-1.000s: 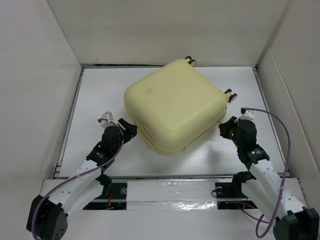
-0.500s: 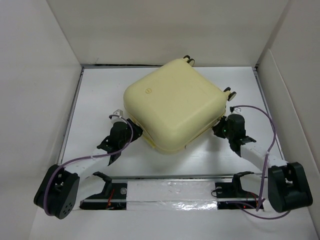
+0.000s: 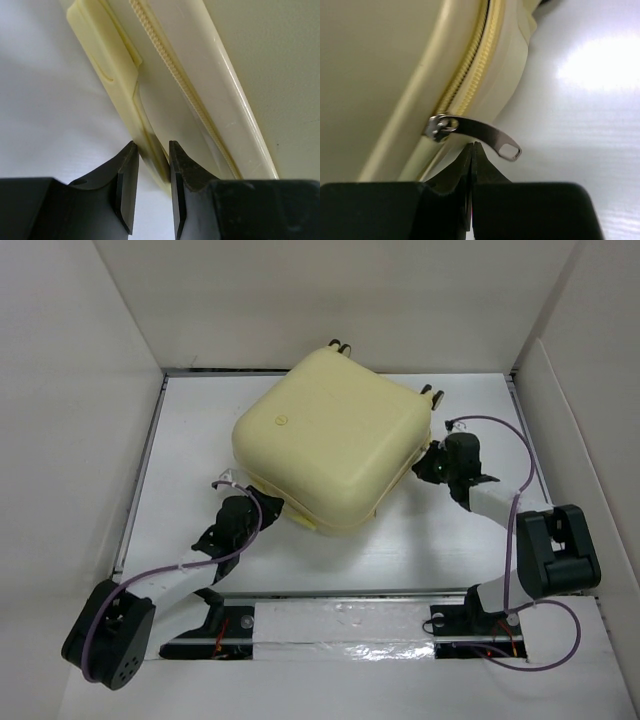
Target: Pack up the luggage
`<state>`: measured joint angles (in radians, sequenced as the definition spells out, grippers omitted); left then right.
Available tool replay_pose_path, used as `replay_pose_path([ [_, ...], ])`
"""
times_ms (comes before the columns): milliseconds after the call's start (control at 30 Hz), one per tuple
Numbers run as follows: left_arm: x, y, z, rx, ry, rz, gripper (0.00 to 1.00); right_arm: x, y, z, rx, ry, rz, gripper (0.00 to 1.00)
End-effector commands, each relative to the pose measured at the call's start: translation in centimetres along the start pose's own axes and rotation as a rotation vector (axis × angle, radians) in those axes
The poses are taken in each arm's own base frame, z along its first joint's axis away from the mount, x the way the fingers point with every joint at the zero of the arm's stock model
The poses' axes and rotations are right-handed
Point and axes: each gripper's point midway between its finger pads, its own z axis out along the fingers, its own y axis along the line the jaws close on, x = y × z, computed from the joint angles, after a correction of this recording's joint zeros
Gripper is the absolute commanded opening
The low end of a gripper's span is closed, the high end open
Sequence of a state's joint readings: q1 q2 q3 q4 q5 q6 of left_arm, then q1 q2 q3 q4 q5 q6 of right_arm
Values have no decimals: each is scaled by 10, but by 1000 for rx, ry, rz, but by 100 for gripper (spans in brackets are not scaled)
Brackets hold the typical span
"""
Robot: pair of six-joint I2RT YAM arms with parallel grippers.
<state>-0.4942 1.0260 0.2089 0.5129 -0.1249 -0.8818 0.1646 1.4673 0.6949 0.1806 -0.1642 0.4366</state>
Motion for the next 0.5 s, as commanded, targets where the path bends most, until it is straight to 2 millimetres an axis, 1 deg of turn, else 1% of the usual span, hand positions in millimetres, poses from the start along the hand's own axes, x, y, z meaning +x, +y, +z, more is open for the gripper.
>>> replay_pose_path([
  [0,25,6,-14,47,87,62,0,-104,75,-17,-283,-325,-81,0],
  [67,27,3,-18,76,91,51,0,-103,74,-14,-302,-313,-80,0],
  [100,28,1,-19,91,99,49,0,-112,77,-15,-319,-322,-87,0],
  [167,27,-1,-19,93,99,50,0,-117,88,-13,-366,-309,-116,2],
  [200,27,-1,-19,90,103,56,0,-123,94,-12,-383,-300,-127,3],
  [233,28,2,-19,73,115,72,0,-125,96,-12,-387,-300,-133,3],
  [300,31,-3,-20,89,136,75,0,-126,96,-12,-385,-303,-133,7],
  [333,30,-8,-21,110,136,69,0,-117,91,-11,-374,-285,-123,8],
  [367,31,-9,-22,122,137,51,0,-111,87,-11,-364,-273,-117,15],
  [400,34,-8,-24,131,147,43,0,-104,80,-10,-337,-264,-104,19],
  [433,34,-9,-25,136,148,38,0,-99,78,-16,-330,-266,-88,22],
  [467,33,-10,-26,139,144,38,0,-75,65,-15,-307,-225,-66,27],
])
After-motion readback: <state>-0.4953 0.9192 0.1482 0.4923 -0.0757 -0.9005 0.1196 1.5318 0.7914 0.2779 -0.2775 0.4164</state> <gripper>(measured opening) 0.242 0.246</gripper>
